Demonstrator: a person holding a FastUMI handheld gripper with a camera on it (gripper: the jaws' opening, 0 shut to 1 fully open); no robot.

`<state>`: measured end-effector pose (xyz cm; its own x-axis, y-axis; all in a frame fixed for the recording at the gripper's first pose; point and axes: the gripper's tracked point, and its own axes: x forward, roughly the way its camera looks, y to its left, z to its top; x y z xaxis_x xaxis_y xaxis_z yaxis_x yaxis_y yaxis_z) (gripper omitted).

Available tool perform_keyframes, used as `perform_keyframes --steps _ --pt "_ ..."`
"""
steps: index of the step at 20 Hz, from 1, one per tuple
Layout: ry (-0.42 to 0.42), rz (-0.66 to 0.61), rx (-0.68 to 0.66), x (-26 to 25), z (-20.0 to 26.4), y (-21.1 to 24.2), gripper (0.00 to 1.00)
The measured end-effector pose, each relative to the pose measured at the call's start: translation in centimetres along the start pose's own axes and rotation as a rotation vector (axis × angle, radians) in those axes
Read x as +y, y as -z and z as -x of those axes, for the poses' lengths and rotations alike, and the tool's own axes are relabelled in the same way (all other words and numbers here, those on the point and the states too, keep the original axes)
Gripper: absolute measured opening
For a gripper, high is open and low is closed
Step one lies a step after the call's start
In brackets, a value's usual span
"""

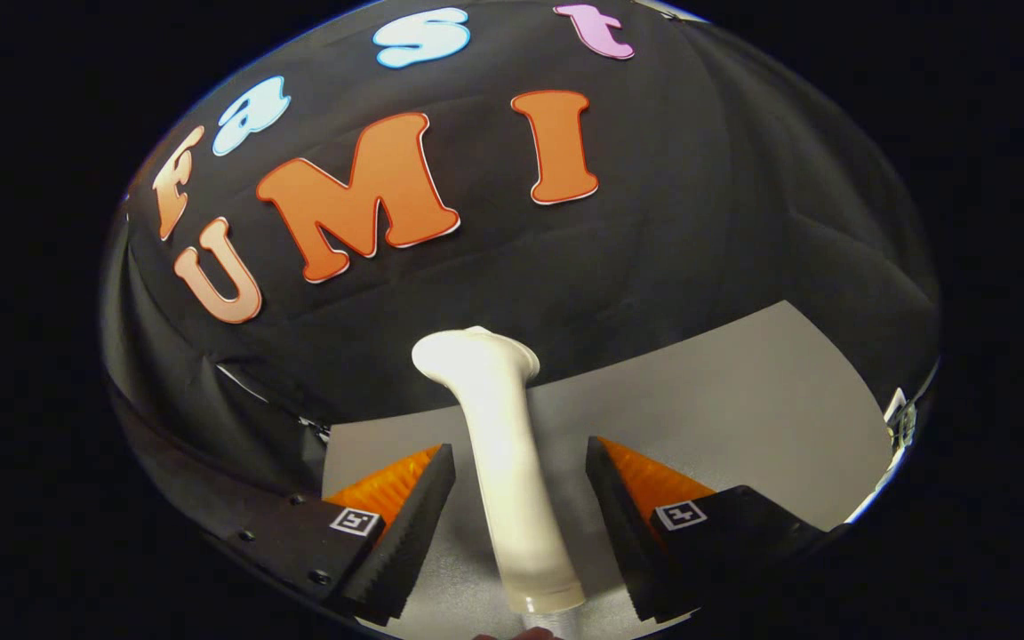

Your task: Iron the clothes twice with a garment steamer, once on the left side and once on the right side.

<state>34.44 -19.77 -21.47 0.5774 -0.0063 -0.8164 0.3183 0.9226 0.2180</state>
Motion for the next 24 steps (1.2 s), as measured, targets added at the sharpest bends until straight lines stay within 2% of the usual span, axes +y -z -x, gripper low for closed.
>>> perform_keyframes --steps 4,6,11,12,13,20,24 --pt "-0.003 0.009 0.073 0.1 -0.5 1.3 0.95" --pt "0.044 0.011 0.119 -0.7 -1.3 2.4 0.93" --pt "0.093 0.048 0.077 -0.4 -1.1 2.5 0.56" --pt "0.107 0.069 0.062 -0.3 -1.0 2.4 0.55" --pt "0.125 0.09 0.05 -0.4 -0.6 2.3 0.48" --pt "0.208 0.228 -0.04 0.1 2.5 3.5 0.45" --pt "0.193 0.202 -0.18 0.7 5.2 3.2 0.45"
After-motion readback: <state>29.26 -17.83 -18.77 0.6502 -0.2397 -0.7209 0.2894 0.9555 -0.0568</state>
